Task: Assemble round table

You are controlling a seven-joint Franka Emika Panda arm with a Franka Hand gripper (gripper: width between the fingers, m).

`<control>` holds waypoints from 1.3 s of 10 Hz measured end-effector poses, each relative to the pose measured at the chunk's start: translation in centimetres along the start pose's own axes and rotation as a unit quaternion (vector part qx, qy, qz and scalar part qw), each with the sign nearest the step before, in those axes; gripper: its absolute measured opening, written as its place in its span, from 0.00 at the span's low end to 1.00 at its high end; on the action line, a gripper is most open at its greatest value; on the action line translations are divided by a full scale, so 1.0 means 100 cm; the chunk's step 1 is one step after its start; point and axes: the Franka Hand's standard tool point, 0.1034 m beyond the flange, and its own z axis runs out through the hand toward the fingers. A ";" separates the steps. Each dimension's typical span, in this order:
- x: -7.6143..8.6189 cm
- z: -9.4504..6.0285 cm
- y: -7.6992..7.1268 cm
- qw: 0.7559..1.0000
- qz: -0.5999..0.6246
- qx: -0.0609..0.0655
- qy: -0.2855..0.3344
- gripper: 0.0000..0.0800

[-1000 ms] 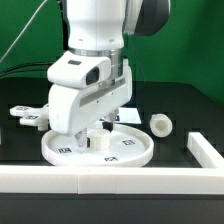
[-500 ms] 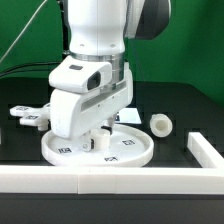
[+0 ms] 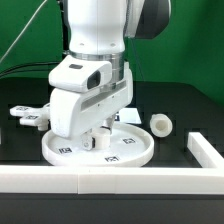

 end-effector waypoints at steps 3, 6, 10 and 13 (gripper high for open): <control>0.018 0.001 0.003 1.000 -0.028 -0.008 0.011 0.51; 0.049 0.000 0.000 0.999 -0.046 -0.013 0.018 0.51; 0.076 0.000 -0.009 0.999 -0.040 -0.010 0.017 0.51; 0.077 -0.001 -0.010 1.000 -0.028 -0.007 0.010 0.51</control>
Offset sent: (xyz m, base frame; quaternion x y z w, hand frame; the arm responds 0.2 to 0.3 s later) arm 0.0267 0.0318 -0.0091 -0.0145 0.0132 -0.0605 0.9980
